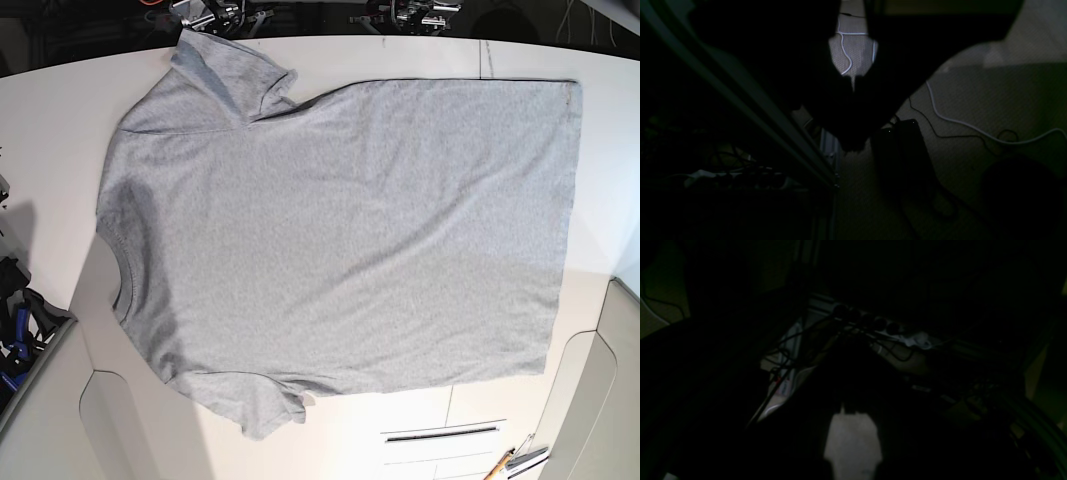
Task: Fold the T-shirt properly
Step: 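Move both grippers down toward the shirt's shoulder corners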
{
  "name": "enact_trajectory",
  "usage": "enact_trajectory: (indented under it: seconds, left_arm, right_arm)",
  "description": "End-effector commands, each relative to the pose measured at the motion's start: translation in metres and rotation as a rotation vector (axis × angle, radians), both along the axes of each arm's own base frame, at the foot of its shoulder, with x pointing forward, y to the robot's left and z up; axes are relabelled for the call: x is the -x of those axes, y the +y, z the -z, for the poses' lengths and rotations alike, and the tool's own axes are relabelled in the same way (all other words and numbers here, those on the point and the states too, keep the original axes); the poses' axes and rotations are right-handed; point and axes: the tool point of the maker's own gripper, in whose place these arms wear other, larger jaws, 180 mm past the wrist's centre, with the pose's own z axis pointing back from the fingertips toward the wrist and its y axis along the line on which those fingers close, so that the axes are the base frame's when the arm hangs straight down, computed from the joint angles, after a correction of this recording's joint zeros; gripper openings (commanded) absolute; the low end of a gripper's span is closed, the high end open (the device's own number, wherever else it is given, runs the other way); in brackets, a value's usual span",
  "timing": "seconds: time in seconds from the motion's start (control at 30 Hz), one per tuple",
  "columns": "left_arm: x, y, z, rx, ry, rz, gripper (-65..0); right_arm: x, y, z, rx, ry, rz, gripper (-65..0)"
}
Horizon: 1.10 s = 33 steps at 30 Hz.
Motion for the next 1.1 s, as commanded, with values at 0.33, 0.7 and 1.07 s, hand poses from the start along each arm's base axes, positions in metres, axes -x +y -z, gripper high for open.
enact_trajectory:
  seconds: [0.33,0.7,1.07]
  left_arm:
    - [-0.012,-0.005,-0.003,0.013,-0.038,0.002,-65.0]
    - [0.004,0.006,-0.001,-0.003,-0.015,0.002,-65.0]
    - [0.081,0.062,-0.017,0.064,0.011,-0.012,-65.0]
  right_arm:
    - [-0.017,0.003,-0.004,-0.013,-0.045,-0.007,-65.0]
    - [-0.007,-0.002,-0.002,-0.004,-0.031,-0.007,-65.0]
    - [0.038,-0.048,-0.006,0.047,-0.005,-0.013,-65.0]
